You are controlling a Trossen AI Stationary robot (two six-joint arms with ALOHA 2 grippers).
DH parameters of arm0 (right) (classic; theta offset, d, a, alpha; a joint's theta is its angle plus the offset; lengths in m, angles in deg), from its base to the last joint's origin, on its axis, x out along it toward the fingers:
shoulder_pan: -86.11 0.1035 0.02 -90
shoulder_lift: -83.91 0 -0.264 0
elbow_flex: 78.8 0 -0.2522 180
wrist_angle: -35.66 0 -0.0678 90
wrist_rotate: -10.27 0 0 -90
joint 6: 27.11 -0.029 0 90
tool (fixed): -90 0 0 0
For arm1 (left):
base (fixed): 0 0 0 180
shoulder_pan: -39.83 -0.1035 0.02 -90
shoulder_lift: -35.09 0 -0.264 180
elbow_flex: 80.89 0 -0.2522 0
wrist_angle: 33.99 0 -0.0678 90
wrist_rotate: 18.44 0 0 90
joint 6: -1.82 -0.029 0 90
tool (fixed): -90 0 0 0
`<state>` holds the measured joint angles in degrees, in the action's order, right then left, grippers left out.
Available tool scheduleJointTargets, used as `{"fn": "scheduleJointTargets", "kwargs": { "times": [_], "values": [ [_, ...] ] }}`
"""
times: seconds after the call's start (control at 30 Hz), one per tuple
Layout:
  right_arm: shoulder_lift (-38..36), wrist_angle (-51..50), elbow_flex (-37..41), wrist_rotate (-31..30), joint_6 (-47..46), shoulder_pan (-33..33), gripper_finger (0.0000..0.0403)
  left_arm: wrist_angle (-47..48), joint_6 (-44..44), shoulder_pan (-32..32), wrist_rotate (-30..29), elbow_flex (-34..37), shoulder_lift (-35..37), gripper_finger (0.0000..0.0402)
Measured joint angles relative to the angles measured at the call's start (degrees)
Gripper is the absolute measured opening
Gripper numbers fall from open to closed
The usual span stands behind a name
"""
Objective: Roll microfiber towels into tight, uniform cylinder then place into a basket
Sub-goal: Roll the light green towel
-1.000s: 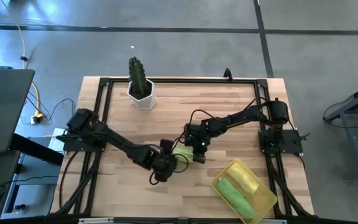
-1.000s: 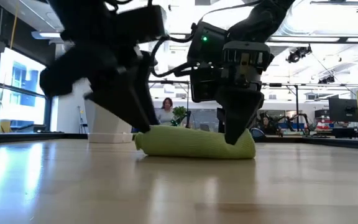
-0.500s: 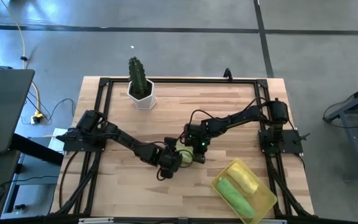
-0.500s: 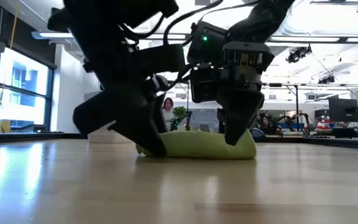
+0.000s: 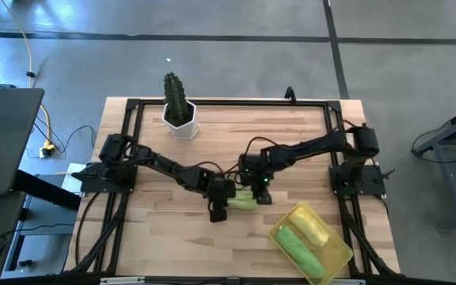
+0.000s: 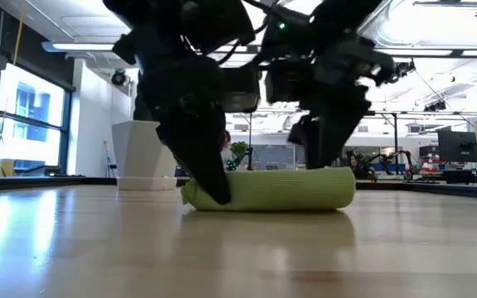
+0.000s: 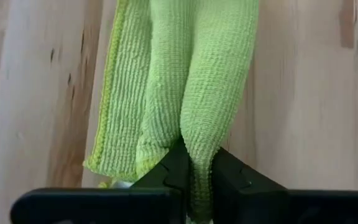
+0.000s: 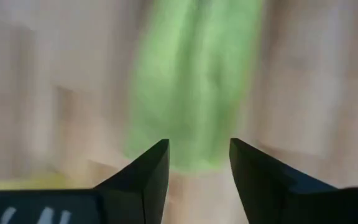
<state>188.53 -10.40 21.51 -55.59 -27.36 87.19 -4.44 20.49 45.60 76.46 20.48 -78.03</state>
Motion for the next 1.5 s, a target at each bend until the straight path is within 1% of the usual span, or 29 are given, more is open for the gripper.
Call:
{"fn": "scheduleJointTargets", "kwargs": {
  "times": [0.13, 0.27, 0.43, 0.5, 0.57, 0.77, 1.0, 1.17, 1.23, 1.5],
  "values": [
    [-5.1, -2.17, 0.2, -13.33, 5.91, 3.04, 0.0158, 0.34, 4.2, -1.68, 4.25, 0.05, -0.04, 0.0025],
    [-8.22, -2.18, 0.2, -23.33, 9.62, 7.8, 0.0148, 0.69, 9.14, -3.96, 9.5, 0.19, -0.1, 0.0016],
    [-8.38, -1.15, 0.09, -31.55, 11.77, 15.28, 0.014, 1.27, 12.71, -7.57, 16.34, 0.28, -0.28, 0.0015],
    [-7.35, 0.36, 0.11, -34.35, 12.07, 17.44, 0.014, 1.47, 13.08, -9.1, 19.64, 0.29, -0.38, 0.0015],
    [-6.58, 2.16, 0.11, -36.51, 12.13, 18.87, 0.014, 1.95, 14.23, -10.56, 21.75, 0.38, -0.39, 0.0015],
    [-3.96, 6.52, 0.15, -37.32, 12.17, 20.16, 0.014, 3.21, 16.62, -13.53, 24.02, 0.38, -0.41, 0.0015],
    [0.64, 9.04, 0.15, -36.38, 15.29, 20.64, 0.014, 3.28, 17.36, -14.35, 24.05, 0.38, -0.41, 0.0015],
    [3.17, 8.82, 0.18, -42.29, 15.36, 20.33, 0.014, 3.26, 17.15, -14.35, 23.96, 0.36, -0.41, 0.0015],
    [3.34, 8.42, 0.2, -43.6, 15.36, 20.18, 0.014, 3.3, 16.54, -14.28, 23.77, 0.34, -0.41, 0.0015],
    [3.34, 8.16, 0.2, -42.75, 15.27, 20.2, 0.014, 3.43, 15.66, -14.33, 23.68, 0.32, -0.38, 0.0015]
  ]
}}
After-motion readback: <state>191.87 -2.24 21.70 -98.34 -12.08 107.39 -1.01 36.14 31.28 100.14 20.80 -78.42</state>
